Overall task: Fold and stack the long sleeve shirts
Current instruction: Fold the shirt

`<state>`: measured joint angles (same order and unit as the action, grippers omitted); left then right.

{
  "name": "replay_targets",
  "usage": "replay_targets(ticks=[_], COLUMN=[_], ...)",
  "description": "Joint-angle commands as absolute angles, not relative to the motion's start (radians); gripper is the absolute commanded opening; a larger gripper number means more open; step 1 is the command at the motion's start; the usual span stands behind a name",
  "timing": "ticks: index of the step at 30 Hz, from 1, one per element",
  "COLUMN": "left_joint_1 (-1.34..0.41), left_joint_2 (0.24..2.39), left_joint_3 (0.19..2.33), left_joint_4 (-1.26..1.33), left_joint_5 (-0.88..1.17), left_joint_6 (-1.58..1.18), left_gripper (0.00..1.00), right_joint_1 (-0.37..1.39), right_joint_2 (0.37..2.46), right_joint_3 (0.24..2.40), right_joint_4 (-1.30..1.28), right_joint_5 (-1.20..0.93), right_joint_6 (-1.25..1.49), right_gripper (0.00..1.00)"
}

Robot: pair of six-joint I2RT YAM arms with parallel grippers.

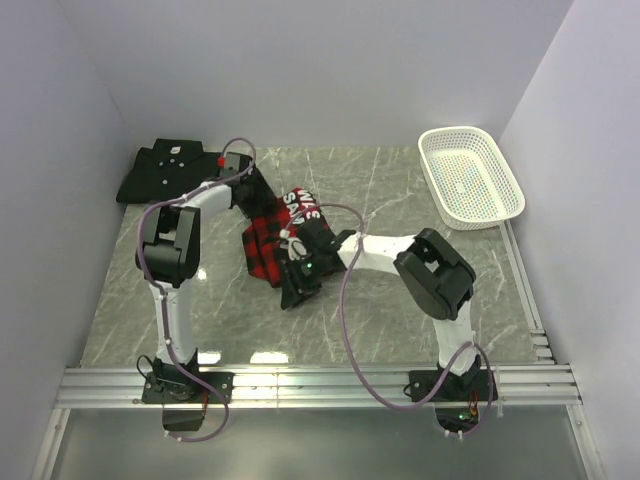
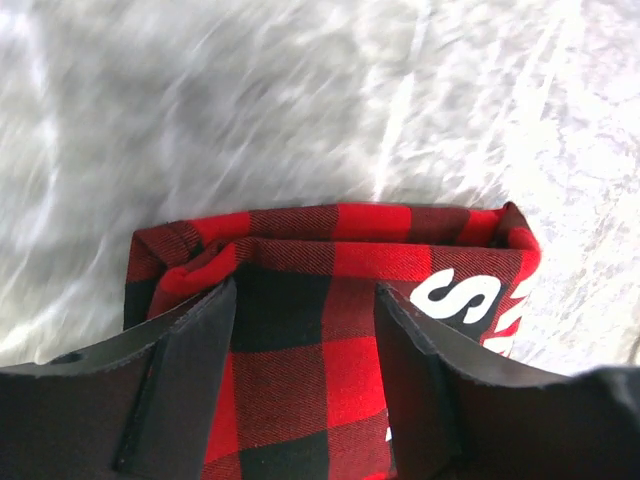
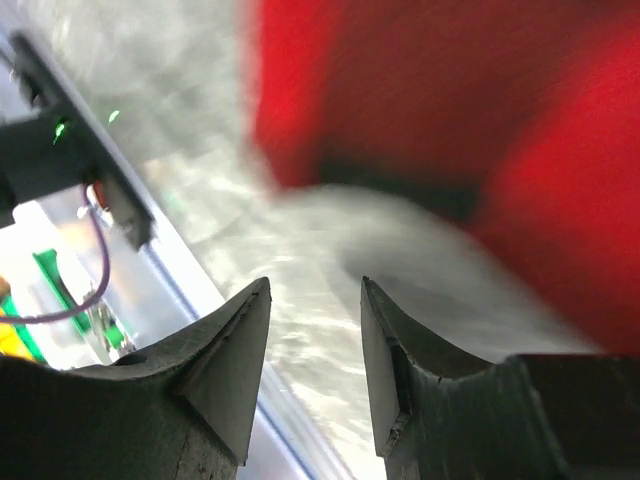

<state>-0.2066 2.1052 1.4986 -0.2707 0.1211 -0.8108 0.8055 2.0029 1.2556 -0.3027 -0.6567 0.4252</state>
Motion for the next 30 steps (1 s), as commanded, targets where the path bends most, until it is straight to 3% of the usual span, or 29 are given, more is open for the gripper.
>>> replay_targets(ticks=[1,8,16,19,26,30], left_joint_1=[-0.221,-0.221,-0.239,-0.273,-0.362,-0.391], left_joint_2=[2.129,1.912,1.579,1.499,1.483,1.522], left_joint_3=[1.566,1.444,1.266,1.158,0.971,0.927], left_joint_4=[-0.227,-0.103,-0.287,-0.314,-0.264,-0.242], left_joint_5=[0.155,0.170,0.019,0.002,0.143,0.213], left_joint_6=[-0.680,-0.686,-0.831,-0.830,-0.859,-0.848], left_gripper=[0.65,0.78,0.84,0.81,0.49,0.41], right_joint_1=[0.816,0.701,0.431,0.385,0.380,0.380], right_joint_2=[1.951,1.766,1.683,1.726,1.864,1.905], right_joint_3=[1.298,1.223,1.127,1.143,1.141,1.123], right_joint_4=[-0.266,-0.201,-0.202,-0.209,-0.147,-0.106], right_joint_5=[-0.658,-0.612,-0.540,-0.522,-0.529,-0.555], right_joint_6=[0.454,0.457,0.428,0.442,0.492,0.503], right_gripper=[0.49,0.49,0.51,0.51,0.49,0.46])
